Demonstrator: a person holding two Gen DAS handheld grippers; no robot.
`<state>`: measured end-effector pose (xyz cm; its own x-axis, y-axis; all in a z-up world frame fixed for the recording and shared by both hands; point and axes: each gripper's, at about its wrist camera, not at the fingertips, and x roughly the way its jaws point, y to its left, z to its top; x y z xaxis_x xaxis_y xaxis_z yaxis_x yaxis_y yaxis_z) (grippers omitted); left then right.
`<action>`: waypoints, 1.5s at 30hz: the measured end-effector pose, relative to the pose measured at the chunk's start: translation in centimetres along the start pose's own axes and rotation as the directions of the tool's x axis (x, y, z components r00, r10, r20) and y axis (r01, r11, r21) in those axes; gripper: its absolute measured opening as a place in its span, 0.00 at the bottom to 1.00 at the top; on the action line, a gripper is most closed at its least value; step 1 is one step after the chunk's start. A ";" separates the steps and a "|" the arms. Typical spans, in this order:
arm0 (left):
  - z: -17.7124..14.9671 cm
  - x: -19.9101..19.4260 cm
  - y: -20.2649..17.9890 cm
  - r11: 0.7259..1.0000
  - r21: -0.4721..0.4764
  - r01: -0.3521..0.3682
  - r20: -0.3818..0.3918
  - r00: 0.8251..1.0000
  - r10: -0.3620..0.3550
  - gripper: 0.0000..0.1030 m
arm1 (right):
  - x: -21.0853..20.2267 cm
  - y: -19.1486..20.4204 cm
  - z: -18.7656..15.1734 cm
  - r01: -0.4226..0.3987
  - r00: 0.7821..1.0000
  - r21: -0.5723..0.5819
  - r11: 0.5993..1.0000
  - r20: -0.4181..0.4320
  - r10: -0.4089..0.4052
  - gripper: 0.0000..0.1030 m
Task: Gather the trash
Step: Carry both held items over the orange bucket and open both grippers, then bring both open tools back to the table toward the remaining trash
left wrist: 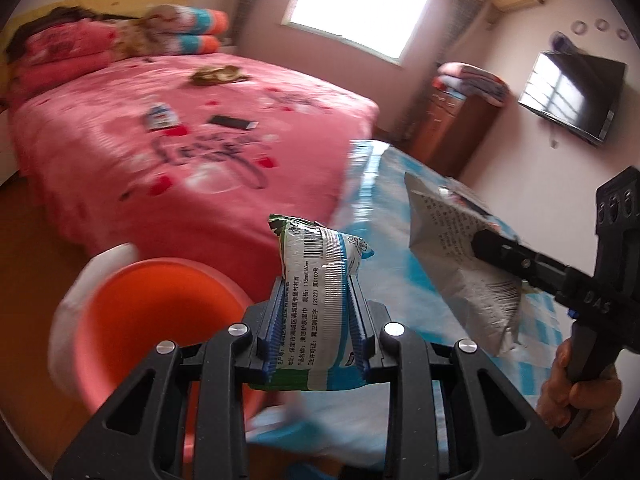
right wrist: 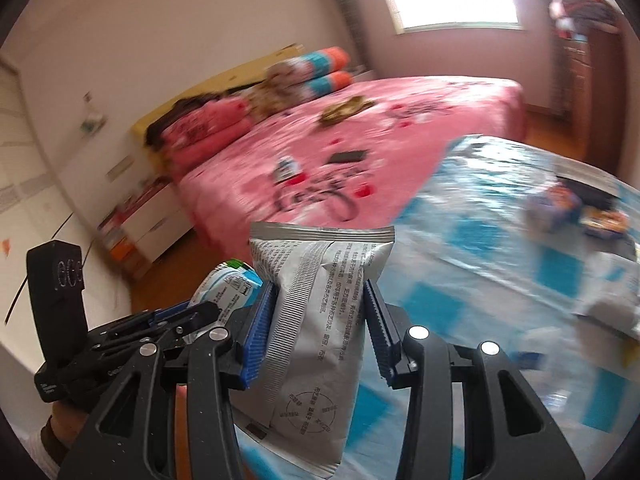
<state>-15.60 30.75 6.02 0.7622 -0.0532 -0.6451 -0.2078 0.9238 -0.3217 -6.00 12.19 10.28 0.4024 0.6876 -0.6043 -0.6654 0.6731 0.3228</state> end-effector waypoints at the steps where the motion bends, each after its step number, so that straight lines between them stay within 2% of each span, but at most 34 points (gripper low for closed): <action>1: -0.2 -0.2 1.2 1.000 -0.016 -0.021 -0.001 1.000 0.021 0.30 | 0.7 0.9 0.1 -0.014 1.000 -0.015 1.000 -0.010 0.014 0.45; 10: -2.4 0.3 9.2 0.982 -0.131 -0.139 -0.050 0.990 0.133 0.30 | 8.3 8.5 0.1 -0.107 0.988 -0.132 0.985 -0.128 0.091 0.48; 12: -3.0 0.7 10.5 0.975 -0.150 -0.166 -0.054 0.986 0.160 0.32 | 9.8 9.2 -0.3 -0.097 0.986 -0.133 0.986 -0.151 0.076 0.67; 13: -3.3 0.8 11.0 0.972 -0.157 -0.176 -0.053 0.984 0.170 0.35 | 10.1 9.2 -0.6 -0.095 0.985 -0.125 0.988 -0.157 0.075 0.76; 15: -3.8 0.5 12.1 0.963 -0.170 -0.211 -0.036 0.977 0.208 0.54 | 10.1 8.9 -0.9 -0.107 0.983 -0.097 0.990 -0.161 0.091 0.77; 17: -4.1 -0.2 12.6 0.960 -0.167 -0.226 0.001 0.973 0.230 0.57 | 9.8 8.5 -1.1 -0.084 0.986 -0.090 0.992 -0.153 0.070 0.85; 20: -4.2 -1.5 13.0 0.957 -0.157 -0.243 0.081 0.963 0.258 0.67 | 8.0 7.4 -1.2 -0.046 0.993 -0.085 0.995 -0.110 0.036 0.86; 24: -4.1 -3.0 12.1 0.967 -0.123 -0.223 0.193 0.950 0.244 0.79 | 5.5 6.1 -1.6 0.002 0.999 -0.076 0.997 -0.051 -0.006 0.87; 26: -4.0 -3.3 11.3 0.973 -0.091 -0.214 0.215 0.949 0.229 0.79 | 4.8 5.6 -1.9 0.008 0.999 -0.069 0.998 -0.035 -0.011 0.87; 34: -3.5 -1.6 7.3 0.975 0.036 -0.221 0.143 0.966 0.214 0.79 | 1.8 3.2 -4.5 0.030 1.000 -0.023 0.999 0.010 -0.030 0.91; 41: -3.6 -0.6 3.4 0.989 0.088 -0.118 0.091 0.990 0.110 0.79 | -0.9 1.1 -6.3 0.050 0.997 0.008 0.999 0.065 -0.050 0.93; 45: -3.7 -0.4 1.3 0.991 0.103 -0.085 0.076 0.994 0.077 0.79 | -2.6 -0.3 -6.8 0.063 0.992 0.023 0.998 0.106 -0.065 0.93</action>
<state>-18.48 30.57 3.27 0.7881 0.0473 -0.6138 -0.2076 0.9590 -0.1927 -11.11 8.34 6.75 0.5089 0.6676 -0.5435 -0.6242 0.7209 0.3010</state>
